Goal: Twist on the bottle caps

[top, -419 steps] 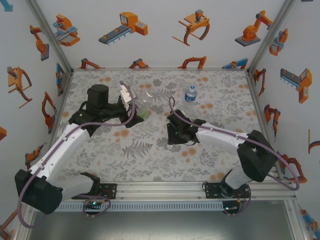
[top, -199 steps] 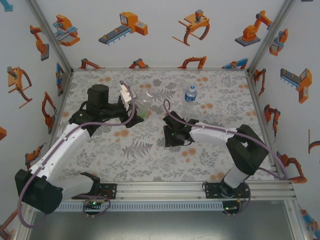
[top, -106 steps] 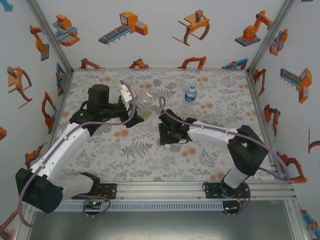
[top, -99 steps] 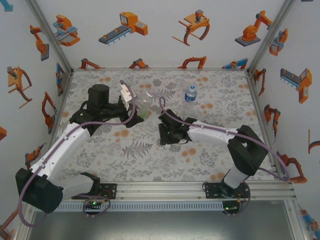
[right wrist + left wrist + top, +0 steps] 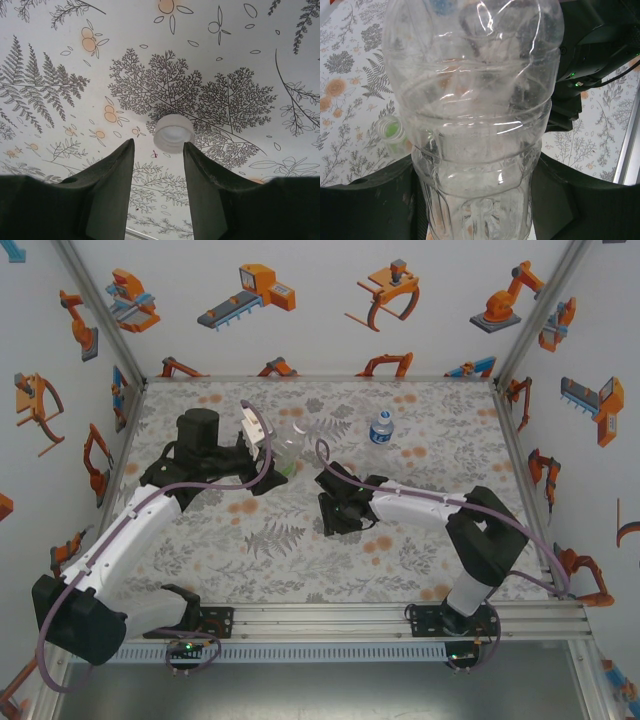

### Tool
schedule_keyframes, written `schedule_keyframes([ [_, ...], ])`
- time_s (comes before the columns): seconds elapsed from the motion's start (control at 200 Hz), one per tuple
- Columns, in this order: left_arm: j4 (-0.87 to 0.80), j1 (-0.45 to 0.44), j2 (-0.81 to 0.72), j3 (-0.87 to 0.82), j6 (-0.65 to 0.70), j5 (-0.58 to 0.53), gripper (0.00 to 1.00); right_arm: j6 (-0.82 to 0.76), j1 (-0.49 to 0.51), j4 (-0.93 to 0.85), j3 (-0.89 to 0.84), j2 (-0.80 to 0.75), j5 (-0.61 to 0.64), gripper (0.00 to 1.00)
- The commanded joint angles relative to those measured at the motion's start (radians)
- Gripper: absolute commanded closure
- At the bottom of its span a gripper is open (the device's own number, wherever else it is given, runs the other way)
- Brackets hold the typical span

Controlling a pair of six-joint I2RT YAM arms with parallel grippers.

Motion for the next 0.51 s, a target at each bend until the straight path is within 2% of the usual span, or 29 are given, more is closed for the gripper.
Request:
schedule_keyframes([
  [0.0,-0.005,0.004,0.004,0.020,-0.012,0.007,0.99,0.006,0.013,-0.035,0.041,0.011,0.024,0.56],
  [0.501,-0.008,0.005,0.013,0.024,-0.015,0.006,0.99,-0.017,0.019,-0.074,0.071,0.011,0.059,0.54],
])
